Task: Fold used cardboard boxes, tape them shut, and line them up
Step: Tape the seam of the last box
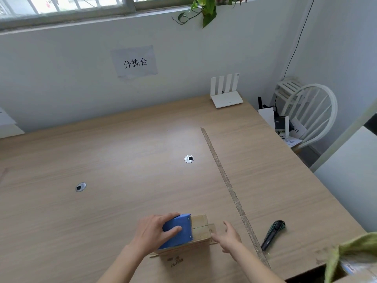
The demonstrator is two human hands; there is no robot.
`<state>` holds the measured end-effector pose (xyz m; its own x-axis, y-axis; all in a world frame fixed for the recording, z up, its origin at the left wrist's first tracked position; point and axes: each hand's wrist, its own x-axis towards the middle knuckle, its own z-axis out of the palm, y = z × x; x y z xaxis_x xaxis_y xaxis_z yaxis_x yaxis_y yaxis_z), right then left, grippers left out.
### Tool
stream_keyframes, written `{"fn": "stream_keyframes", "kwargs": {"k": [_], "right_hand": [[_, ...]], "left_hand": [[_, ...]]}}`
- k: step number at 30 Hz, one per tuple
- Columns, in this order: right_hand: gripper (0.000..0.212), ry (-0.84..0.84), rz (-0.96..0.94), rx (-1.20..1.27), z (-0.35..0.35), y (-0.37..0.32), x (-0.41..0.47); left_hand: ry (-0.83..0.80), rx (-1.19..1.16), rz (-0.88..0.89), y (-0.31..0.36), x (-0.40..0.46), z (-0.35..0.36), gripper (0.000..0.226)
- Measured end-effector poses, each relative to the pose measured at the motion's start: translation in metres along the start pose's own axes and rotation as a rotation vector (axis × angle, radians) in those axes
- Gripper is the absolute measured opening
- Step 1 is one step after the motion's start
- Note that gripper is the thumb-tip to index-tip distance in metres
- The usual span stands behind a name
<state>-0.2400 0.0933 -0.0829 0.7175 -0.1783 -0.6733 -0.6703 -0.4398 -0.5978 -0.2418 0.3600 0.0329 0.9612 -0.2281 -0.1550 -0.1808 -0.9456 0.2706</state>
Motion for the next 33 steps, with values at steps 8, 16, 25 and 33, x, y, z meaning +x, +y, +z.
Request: {"fn": "stream_keyframes", "kwargs": {"k": [8, 16, 25, 33], "right_hand": [[0.101, -0.186, -0.831, -0.647, -0.003, -0.059, -0.047], [0.100, -0.143, -0.873, -0.855, 0.011, -0.066, -0.032], [0.098, -0.117, -0.874, -0.907, 0.010, -0.067, -0.033], [0.096, -0.111, -0.894, -0.920, 0.010, -0.067, -0.036]], "left_hand": [[-0.023, 0.008, -0.017, 0.000, 0.004, -0.001, 0.054], [-0.083, 0.043, 0.048, -0.008, -0.002, -0.021, 0.052], [-0.158, 0.072, -0.160, -0.092, -0.055, -0.032, 0.053], [-0.169, -0.008, -0.219, -0.116, -0.069, -0.034, 0.047]]}}
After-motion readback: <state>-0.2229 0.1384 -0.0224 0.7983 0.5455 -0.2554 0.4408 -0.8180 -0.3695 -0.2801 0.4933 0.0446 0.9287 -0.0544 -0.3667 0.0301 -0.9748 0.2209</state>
